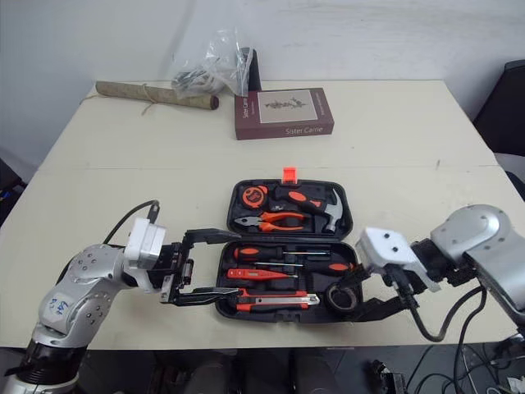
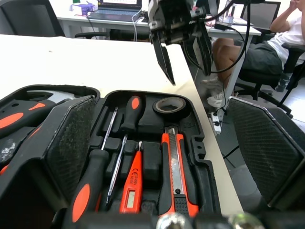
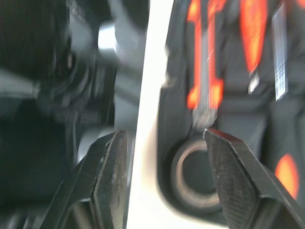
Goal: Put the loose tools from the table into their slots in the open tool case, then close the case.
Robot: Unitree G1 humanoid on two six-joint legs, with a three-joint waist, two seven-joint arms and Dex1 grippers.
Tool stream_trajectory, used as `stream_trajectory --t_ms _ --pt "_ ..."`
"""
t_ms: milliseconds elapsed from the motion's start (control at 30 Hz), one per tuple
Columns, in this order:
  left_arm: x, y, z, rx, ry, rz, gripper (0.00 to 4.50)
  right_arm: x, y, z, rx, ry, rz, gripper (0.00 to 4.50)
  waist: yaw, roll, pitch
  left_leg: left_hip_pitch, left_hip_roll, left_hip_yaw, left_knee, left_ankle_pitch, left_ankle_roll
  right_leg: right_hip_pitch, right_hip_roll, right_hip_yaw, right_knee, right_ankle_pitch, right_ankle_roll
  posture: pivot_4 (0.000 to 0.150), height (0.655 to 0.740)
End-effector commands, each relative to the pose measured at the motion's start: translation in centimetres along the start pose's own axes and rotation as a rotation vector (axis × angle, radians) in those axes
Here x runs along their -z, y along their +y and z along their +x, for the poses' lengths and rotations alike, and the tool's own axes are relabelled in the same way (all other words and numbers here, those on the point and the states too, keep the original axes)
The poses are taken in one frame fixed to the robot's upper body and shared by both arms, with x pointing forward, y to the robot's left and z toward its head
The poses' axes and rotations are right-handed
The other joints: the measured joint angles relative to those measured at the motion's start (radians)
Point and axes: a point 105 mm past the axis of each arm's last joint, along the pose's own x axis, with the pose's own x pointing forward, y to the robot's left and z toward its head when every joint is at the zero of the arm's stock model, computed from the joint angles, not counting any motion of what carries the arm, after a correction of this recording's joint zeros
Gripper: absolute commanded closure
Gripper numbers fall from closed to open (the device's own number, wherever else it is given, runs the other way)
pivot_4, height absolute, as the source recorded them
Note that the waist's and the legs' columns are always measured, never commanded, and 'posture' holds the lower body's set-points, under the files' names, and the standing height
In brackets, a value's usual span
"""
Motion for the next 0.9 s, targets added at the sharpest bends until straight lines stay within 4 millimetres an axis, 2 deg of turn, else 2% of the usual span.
stream_trajectory --t_ms 33,100,167,233,333,467,533,633,733,833,900 --pt "-0.7 0.2 -0.3 -0.008 0.000 0.031 0.00 0.5 -0.3 0.4 0.065 -0.135 -0.027 3.63 0.000 0.000 0.000 0.000 0.000 0.000 0.000 0.000 0.000 0.000 0.000 0.000 0.000 0.000 0.000 0.150 0.7400" --pt "-0.6 0.2 -0.4 -0.004 0.014 0.028 0.00 1.8 -0.6 1.2 0.098 -0.170 -0.038 4.46 0.001 0.000 0.000 -0.001 0.000 0.000 0.001 0.000 0.000 0.000 0.000 0.000 0.000 0.000 0.000 0.150 0.7400" --pt "-0.5 0.2 -0.5 0.003 0.032 0.035 0.00 3.4 -0.6 1.8 0.106 -0.149 -0.083 4.46 0.001 0.000 0.000 0.000 -0.001 0.000 0.001 0.000 0.000 0.000 0.000 0.000 0.000 0.001 0.001 0.150 0.7400" --pt "-0.4 0.0 -0.6 0.009 0.039 0.029 0.00 5.9 -0.8 2.3 0.124 -0.105 -0.057 4.46 0.000 0.000 0.000 0.000 -0.001 0.001 0.001 0.000 0.000 0.000 0.000 0.001 0.000 0.001 0.001 0.150 0.7400" --pt "-0.3 -0.4 -0.7 0.019 0.050 0.020 0.00 8.1 -1.4 2.8 0.152 -0.070 -0.033 4.46 0.000 0.000 0.000 0.001 -0.001 0.001 0.000 0.000 0.000 0.001 0.000 0.001 0.000 0.001 0.001 0.150 0.7400" --pt "-0.2 -0.7 -0.9 0.013 0.062 0.013 0.00 10.6 -0.8 3.4 0.142 -0.024 -0.014 4.46 -0.002 -0.002 -0.001 0.003 -0.001 0.001 0.000 0.000 0.000 0.003 0.000 0.001 0.000 0.001 0.001 0.150 0.7400" --pt "-0.1 -0.6 -1.0 0.003 0.064 0.011 0.00 10.7 -1.0 3.4 0.162 -0.042 -0.019 4.46 -0.001 -0.006 -0.003 0.006 -0.001 0.001 0.000 0.000 0.000 0.006 0.000 0.001 -0.001 0.001 0.001 0.150 0.7400" --pt "0.2 -0.2 -1.8 -0.041 0.086 0.003 0.00 8.7 -1.6 3.0 0.214 -0.140 0.003 4.46 0.000 -0.010 -0.005 0.020 0.000 0.000 -0.003 -0.002 0.001 0.021 -0.001 0.000 -0.006 0.000 0.001 0.150 0.7400" --pt "1.3 0.7 -3.9 -0.129 0.147 -0.020 0.00 6.1 -1.7 1.3 0.249 -0.205 0.023 4.46 -0.001 -0.009 -0.004 0.019 -0.001 0.000 -0.003 -0.002 0.001 0.020 -0.002 0.000 -0.005 0.000 0.001 0.150 0.7400" --pt "2.1 1.5 -5.5 -0.218 0.179 -0.061 0.84 4.4 -2.6 -1.5 0.387 -0.340 0.125 4.50 0.000 -0.004 -0.001 0.017 -0.001 0.000 -0.004 -0.002 0.001 0.017 -0.002 0.000 -0.004 0.000 0.000 0.150 0.7400" --pt "2.7 2.3 -6.1 -0.279 0.213 -0.047 1.67 5.0 -3.2 -3.7 0.492 -0.297 0.144 4.50 0.000 -0.004 -0.001 0.017 0.000 0.000 -0.005 -0.002 0.001 0.016 -0.002 0.000 -0.004 0.000 0.000 0.150 0.7400"
